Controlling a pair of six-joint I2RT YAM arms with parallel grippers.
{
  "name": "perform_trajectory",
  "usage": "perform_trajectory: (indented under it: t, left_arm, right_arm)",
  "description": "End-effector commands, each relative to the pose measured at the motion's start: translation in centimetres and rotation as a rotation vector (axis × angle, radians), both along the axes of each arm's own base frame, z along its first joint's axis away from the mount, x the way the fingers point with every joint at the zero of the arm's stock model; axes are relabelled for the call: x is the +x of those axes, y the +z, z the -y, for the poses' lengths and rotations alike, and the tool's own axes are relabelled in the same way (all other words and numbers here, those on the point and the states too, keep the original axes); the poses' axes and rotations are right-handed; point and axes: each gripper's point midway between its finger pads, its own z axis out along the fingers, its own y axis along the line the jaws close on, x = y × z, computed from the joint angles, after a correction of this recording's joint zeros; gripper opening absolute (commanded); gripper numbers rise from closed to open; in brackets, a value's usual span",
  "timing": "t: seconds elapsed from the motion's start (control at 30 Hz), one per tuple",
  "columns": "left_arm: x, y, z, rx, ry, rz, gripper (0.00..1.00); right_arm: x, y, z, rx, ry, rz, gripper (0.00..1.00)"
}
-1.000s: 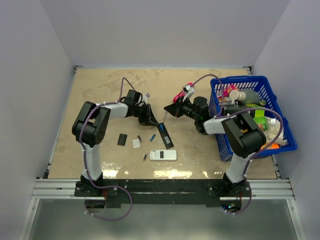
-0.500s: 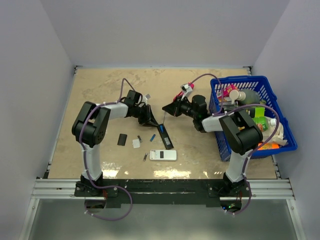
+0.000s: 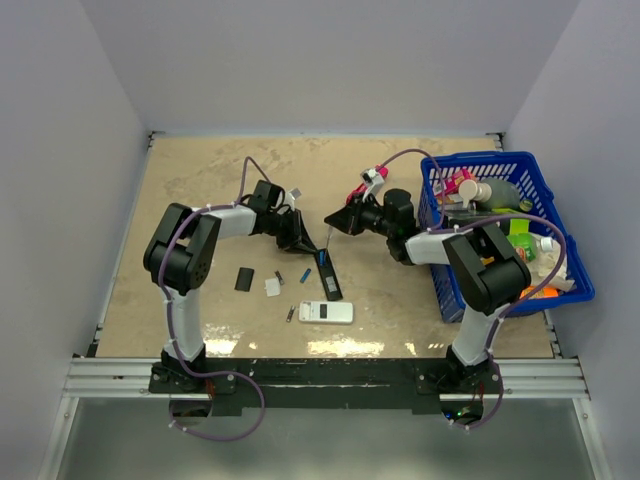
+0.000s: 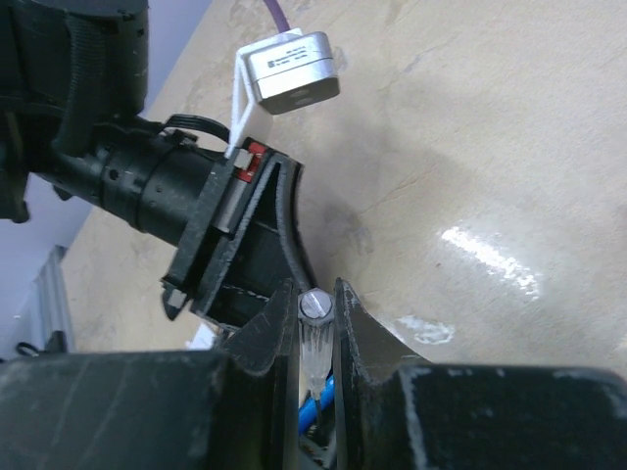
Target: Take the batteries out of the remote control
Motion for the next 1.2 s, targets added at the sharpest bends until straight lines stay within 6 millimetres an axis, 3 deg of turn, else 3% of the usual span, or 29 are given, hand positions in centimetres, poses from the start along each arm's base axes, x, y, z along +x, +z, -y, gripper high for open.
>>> perform_trajectory:
  t: [0.0, 0.3, 0.57, 0.8, 1.03, 1.17]
  left_arm:
    - [-2.0, -2.9, -1.3, 0.110, 0.014, -0.054, 0.18]
    - [-1.9, -2.2, -0.9, 0.096, 0.019, -0.050, 0.21]
    - [-1.4, -1.3, -0.9, 0.099, 0.016, -0.027, 0.26]
    - [-1.3, -0.2, -0.9, 0.091, 0.019, 0.000, 0.42]
    - [-0.3, 1.3, -1.3, 0.121, 0.024, 0.050, 0.47]
    - [-0.3, 0.9, -1.6, 0.149, 0.026, 0.041, 0.48]
  right_arm:
    - [-1.2, 3.0, -1.2, 0.060, 0.051, 0.028, 0.00]
    - [-0.5, 2.1, -0.6, 0.053, -0.022, 0.027, 0.00]
    - [-0.3, 2.9, -1.2, 0.078, -0.008, 0.036, 0.00]
    - [-0.3, 3.1, -1.8, 0.072, 0.001, 0.033, 0.00]
    - [-0.7, 3.5, -2.5, 0.086, 0.019, 0.038, 0.00]
    - [-0.6, 3.7, -2.6, 0.079, 0.013, 0.048, 0.00]
